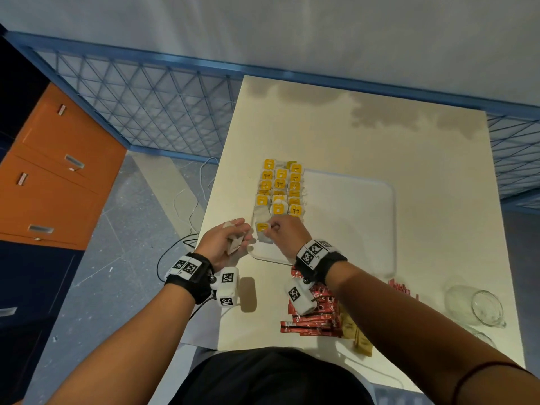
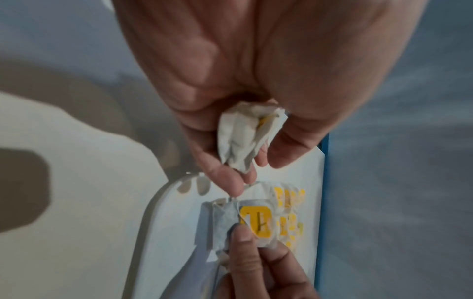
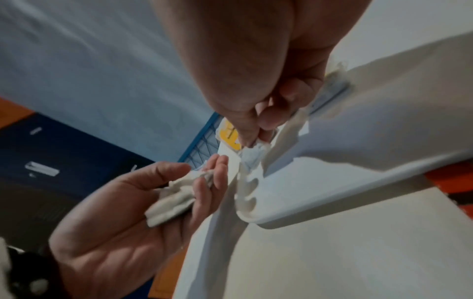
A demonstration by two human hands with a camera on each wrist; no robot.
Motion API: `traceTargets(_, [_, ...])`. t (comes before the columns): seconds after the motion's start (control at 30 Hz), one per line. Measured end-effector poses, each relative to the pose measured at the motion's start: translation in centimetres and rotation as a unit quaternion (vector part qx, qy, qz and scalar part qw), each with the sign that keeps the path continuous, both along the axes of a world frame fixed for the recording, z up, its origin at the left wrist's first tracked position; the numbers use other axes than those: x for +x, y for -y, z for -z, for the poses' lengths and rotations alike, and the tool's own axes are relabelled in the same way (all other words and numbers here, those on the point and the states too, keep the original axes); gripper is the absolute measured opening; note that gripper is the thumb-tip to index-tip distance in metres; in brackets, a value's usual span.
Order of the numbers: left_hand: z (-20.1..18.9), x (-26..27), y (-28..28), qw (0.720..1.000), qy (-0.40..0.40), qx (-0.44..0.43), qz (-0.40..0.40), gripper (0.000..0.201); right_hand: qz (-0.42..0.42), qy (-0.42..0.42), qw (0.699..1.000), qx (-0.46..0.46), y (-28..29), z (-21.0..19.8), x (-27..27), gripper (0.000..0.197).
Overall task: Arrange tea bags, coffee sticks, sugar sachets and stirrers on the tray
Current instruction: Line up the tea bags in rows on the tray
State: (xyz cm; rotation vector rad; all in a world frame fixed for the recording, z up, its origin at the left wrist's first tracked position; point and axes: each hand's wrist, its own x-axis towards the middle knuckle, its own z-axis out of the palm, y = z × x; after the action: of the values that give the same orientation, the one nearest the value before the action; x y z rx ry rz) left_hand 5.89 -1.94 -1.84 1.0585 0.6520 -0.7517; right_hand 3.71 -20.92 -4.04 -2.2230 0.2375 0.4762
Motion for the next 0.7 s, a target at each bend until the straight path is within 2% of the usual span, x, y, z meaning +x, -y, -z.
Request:
traceTargets(0.1, [0.6, -0.1, -0.9, 0.996, -0.047, -0.034, -0.061, 0.048, -0.019, 0.003, 0.997, -0.074, -0.4, 0.2, 1.0, 0.014])
traceTargets(0.27, [0.9, -0.3, -1.4, 0.997, -0.047, -0.037, -0.054, 0.053, -0.060, 0.036, 0.984, -0.166, -0.9, 0.5, 2.1, 0.016])
traceTargets(0.4, [1.5, -0.6, -1.4, 0.998, -0.032, -0.045, -0.042, 0.054, -0.041, 0.031, 0.986, -0.156, -1.6, 0.6, 2.6, 0.013])
traceTargets(0.6, [1.2, -0.9, -1.0, 0.999, -0.006, -0.048, -0.009, 0.029, -0.003, 0.026, 0.992, -0.125, -1.7, 0.4, 2.4, 0.011])
traceTargets(0.7, [0.8, -1.0, -0.7, 0.999, -0.001, -0.040, 0.024, 0.026, 0.006, 0.052, 0.997, -0.062, -1.5, -0.1, 1.8, 0.015])
